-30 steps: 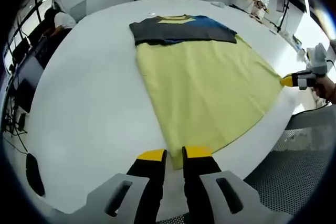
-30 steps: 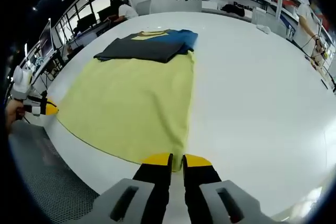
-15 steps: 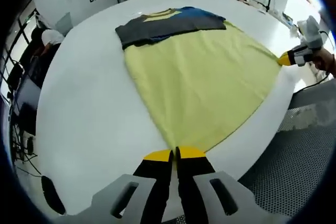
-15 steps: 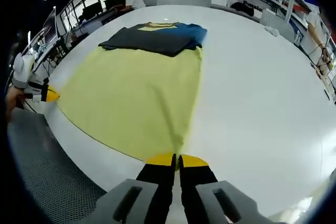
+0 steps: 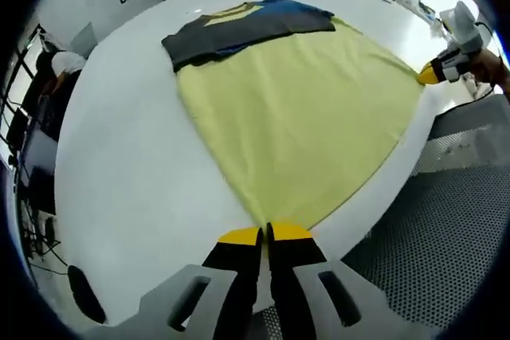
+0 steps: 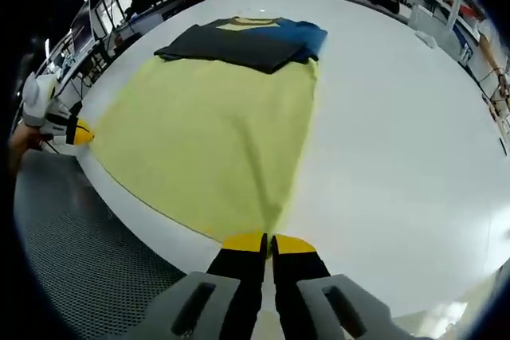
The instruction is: Fold the garment on the visible template until the final outline fits inside the template.
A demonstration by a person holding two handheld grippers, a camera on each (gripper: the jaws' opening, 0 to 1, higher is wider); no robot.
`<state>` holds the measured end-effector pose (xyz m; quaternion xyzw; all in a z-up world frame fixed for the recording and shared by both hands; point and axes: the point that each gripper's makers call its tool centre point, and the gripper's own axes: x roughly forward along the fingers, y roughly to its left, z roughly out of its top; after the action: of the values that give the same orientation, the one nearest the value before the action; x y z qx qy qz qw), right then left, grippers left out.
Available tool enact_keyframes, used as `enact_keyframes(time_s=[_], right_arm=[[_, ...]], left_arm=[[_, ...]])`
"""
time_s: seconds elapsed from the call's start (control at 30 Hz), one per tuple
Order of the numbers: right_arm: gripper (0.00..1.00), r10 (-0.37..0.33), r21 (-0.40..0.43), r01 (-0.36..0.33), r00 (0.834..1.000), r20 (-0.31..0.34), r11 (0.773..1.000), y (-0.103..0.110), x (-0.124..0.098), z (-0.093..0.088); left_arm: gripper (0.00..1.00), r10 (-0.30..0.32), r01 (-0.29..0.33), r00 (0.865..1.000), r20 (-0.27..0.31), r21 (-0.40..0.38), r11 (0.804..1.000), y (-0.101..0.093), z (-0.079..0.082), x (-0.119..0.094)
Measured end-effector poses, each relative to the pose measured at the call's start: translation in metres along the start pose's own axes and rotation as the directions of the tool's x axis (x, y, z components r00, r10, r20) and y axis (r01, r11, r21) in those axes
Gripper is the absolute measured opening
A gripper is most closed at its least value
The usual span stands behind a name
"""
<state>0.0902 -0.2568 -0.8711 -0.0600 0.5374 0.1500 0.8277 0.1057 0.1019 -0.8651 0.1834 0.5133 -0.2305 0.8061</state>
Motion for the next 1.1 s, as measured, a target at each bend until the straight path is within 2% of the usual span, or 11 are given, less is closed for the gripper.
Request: enact_keyframes(time_s=[0.5,0.73,0.93,1.1], right_arm=[[0.00,0.019,0.004,-0.019,0.999,-0.046,1.000,0.008,-0.006,-0.015],[0.00,0.034,0.015,-0.033,0.997,-0.062,0.999,0.013,-0.009,-0.023],[0.00,0.042,0.020,-0.040,0.997,-0.062,0.999,0.014,-0.010,-0.027],[0.00,0.047,0.019,-0.045,0.996,-0.071,0.999,0.016,-0.011,-0.030]], left_arm=[[0.07,-0.037,0.036,0.999,-0.028,-0.045,0.998,-0.008,-0.016,-0.006],[0.06,-0.045,0.044,0.998,-0.049,-0.024,0.999,-0.011,-0.022,-0.009],[0.06,-0.078,0.074,0.994,-0.074,-0.051,0.996,-0.014,-0.027,-0.010],[0.06,-0.080,0.077,0.994,-0.078,-0.035,0.996,-0.016,-0.029,-0.011]])
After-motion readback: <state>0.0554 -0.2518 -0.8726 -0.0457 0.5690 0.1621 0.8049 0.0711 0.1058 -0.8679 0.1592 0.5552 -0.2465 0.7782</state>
